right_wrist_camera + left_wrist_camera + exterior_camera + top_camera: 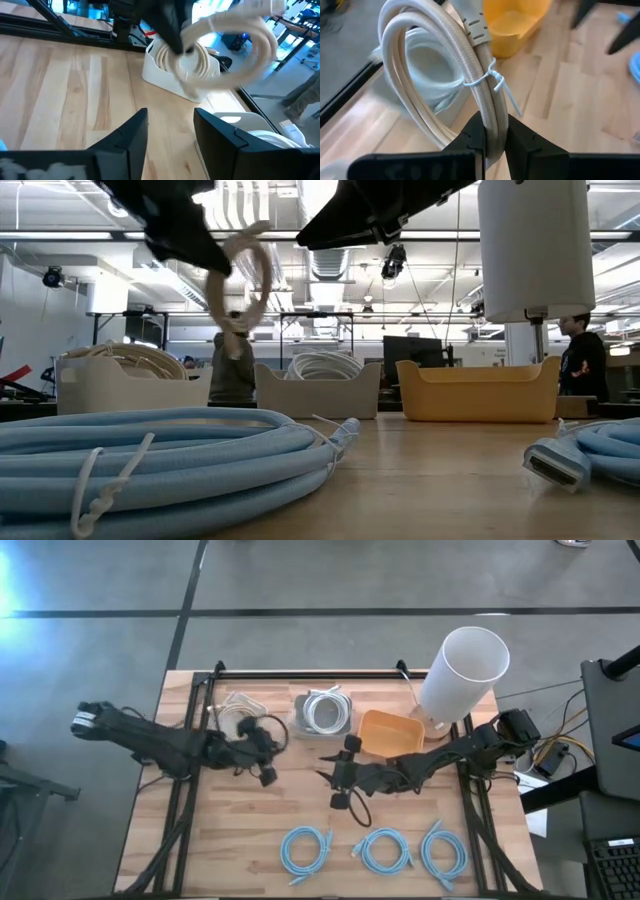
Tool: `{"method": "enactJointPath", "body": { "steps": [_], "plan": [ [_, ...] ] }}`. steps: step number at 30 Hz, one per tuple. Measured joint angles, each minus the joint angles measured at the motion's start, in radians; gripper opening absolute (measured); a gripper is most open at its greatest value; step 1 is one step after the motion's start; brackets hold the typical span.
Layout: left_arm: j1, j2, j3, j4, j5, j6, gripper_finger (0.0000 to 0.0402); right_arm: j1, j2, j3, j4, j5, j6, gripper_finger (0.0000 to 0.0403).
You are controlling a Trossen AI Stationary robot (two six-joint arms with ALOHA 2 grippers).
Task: Sort HDMI cables
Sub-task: Put the brown HDMI cable into the white bin
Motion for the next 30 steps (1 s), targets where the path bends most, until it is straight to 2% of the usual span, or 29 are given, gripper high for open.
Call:
{"method": "enactJointPath", "body": {
  "steps": [5,10,17,24,30],
  "plan": [
    [0.035,-0.17,0.009,-0.226,-0.002,-0.081,0.0038,0.0,0.0,-0.001,-0.001,0.0,-0.001,0.0157],
    [0.097,-0.325,0.008,-0.358,0.088,-0.092,0.0038,0.0,0.0,-0.005,-0.002,0.0,-0.001,0.0155],
    [0.155,-0.452,-0.061,-0.381,0.104,-0.107,0.0038,0.0,0.0,-0.014,-0.001,0.0,0.0,0.0156],
    [0.198,-0.484,-0.18,-0.391,0.107,-0.182,0.0038,0.0,0.0,-0.024,-0.001,-0.001,0.001,0.015],
    [0.217,-0.492,-0.214,-0.336,0.108,-0.166,0.0038,0.0,0.0,-0.025,-0.001,-0.003,0.023,0.0152]
  ]
}}
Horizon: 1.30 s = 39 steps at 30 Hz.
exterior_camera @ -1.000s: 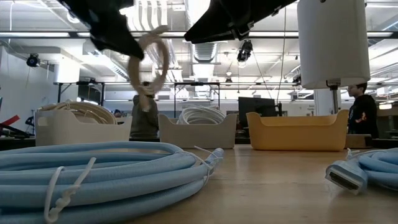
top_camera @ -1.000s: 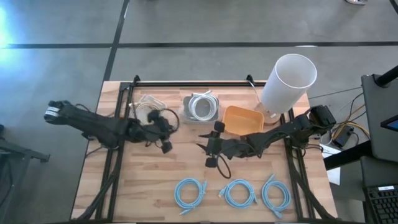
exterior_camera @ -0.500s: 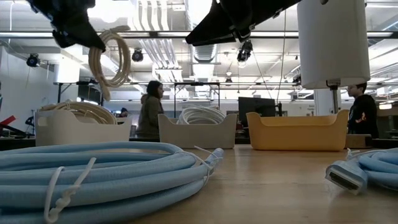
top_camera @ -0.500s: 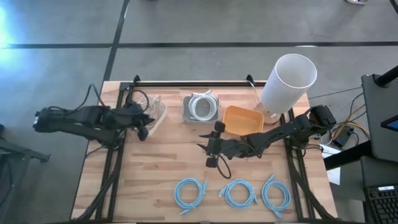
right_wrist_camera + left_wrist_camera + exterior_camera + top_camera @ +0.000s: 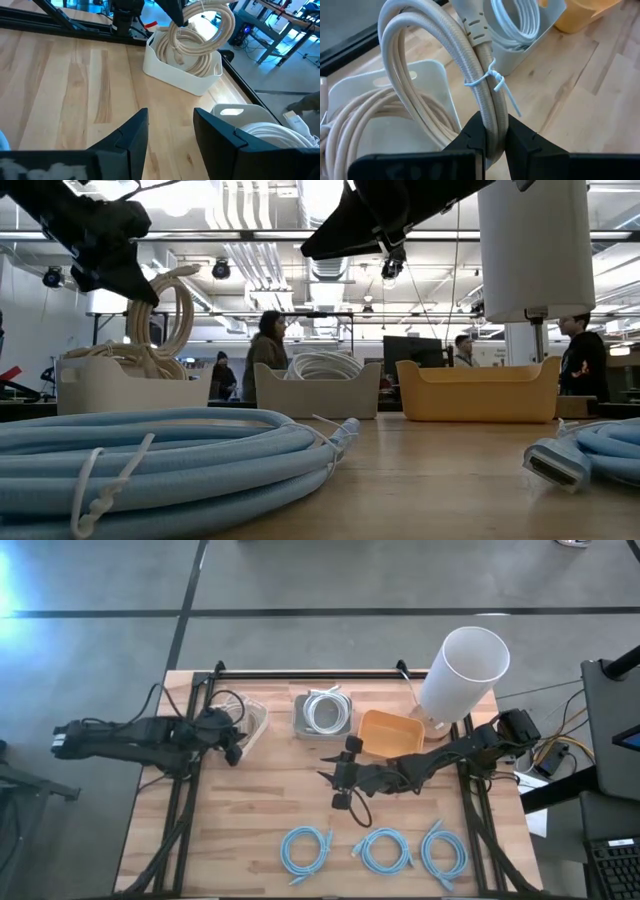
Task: Sort HDMI cables
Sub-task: Put the brown HDMI cable into the white bin
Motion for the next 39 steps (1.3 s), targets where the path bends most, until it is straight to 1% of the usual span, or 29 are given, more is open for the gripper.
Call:
{"method": "enactJointPath", "body": {
  "steps": [4,8,13,26,27,29,35,36,39],
  "plan": [
    [0.003,0.001,-0.034,0.012,0.013,0.0,0.0038,0.0,0.0,0.0,0.0,0.0,-0.003,0.0147],
    [0.003,0.002,-0.084,0.014,0.029,-0.046,0.0041,0.0,0.0,0.0,0.0,0.0,-0.004,0.0144],
    [0.004,0.001,-0.111,0.01,0.025,-0.046,0.0046,0.0,0.0,0.0,0.0,0.0,-0.004,0.0146],
    [0.005,0.002,-0.112,-0.017,0.026,-0.063,0.0116,0.0,0.0,0.0,0.0,0.0,-0.001,0.0148],
    [0.004,0.0,-0.112,-0.019,0.017,-0.062,0.0118,0.0,0.0,0.0,0.0,0.0,-0.001,0.0148],
    [0.004,-0.006,-0.108,-0.041,-0.033,-0.063,0.0118,0.0,0.0,0.0,0.0,0.0,-0.001,0.0145],
    [0.005,-0.007,-0.021,-0.24,-0.222,-0.114,0.0115,0.0,0.0,0.0,0.0,0.001,0.0,0.014],
    [0.005,-0.007,-0.007,-0.263,-0.242,-0.129,0.0115,0.0,0.0,0.0,0.0,0.001,0.0,0.014],
    [0.005,-0.007,0.014,-0.286,-0.248,-0.151,0.0115,-0.002,0.0,0.0,0.0,0.001,0.0,0.0141]
  ]
}}
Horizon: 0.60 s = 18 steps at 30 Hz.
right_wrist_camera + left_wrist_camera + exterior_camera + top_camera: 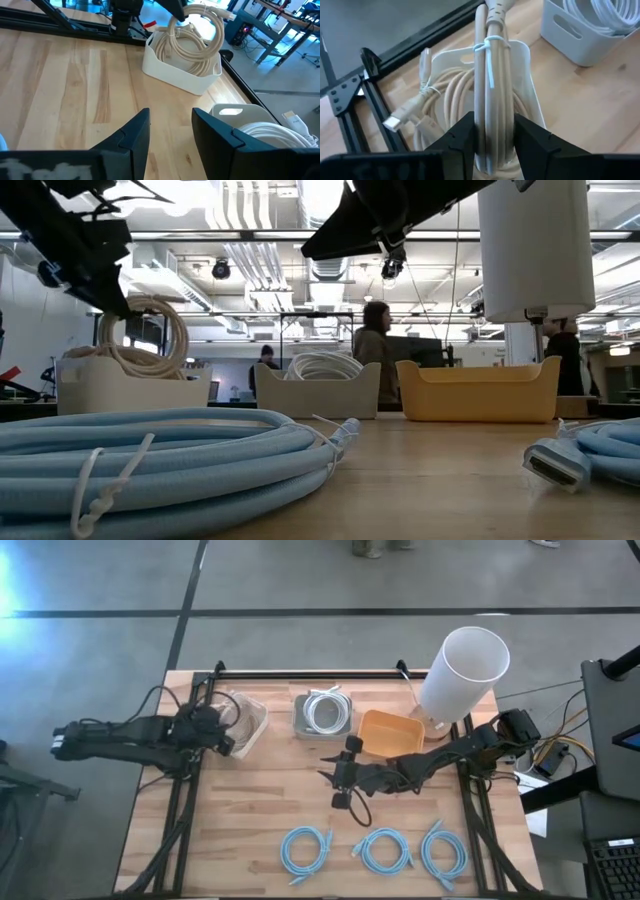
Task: Sort HDMI cables
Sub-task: Put the brown HDMI cable into the white bin
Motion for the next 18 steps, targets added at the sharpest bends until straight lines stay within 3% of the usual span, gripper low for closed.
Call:
{"method": "enactJointPath", "body": {
  "steps": [11,18],
  "plan": [
    [0.0,0.019,-0.07,-0.004,0.071,-0.19,0.0113,-0.022,0.0,0.0,0.0,0.0,0.002,0.0138],
    [0.0,0.018,-0.133,-0.003,0.076,-0.331,0.0082,-0.022,0.0,0.0,0.0,0.0,0.001,0.0139]
  ]
}}
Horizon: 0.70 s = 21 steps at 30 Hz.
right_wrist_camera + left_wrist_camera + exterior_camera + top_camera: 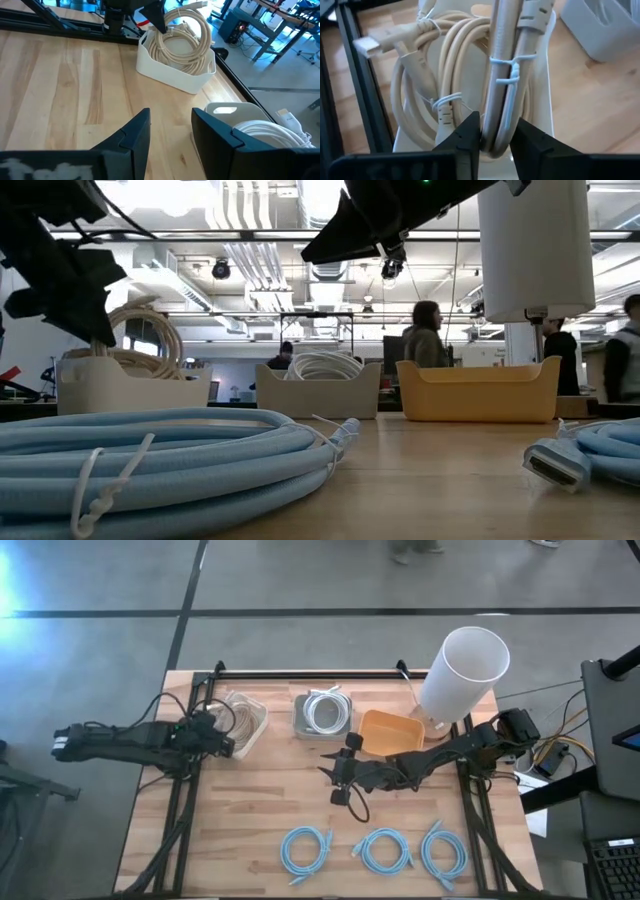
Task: Sort HDMI cables
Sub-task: Put the brown HDMI cable into the white bin
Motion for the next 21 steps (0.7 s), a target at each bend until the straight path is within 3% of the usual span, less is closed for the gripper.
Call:
{"method": "enactJointPath", "body": {
  "steps": [13,21],
  "plan": [
    [0.0,-0.045,0.037,0.074,0.007,0.071,0.0043,-0.002,0.0,0.0,0.0,0.0,0.002,0.014],
    [0.0,-0.056,0.014,0.156,0.06,0.101,0.0046,-0.002,0.0,0.0,0.0,0.0,-0.001,0.0136]
  ]
}}
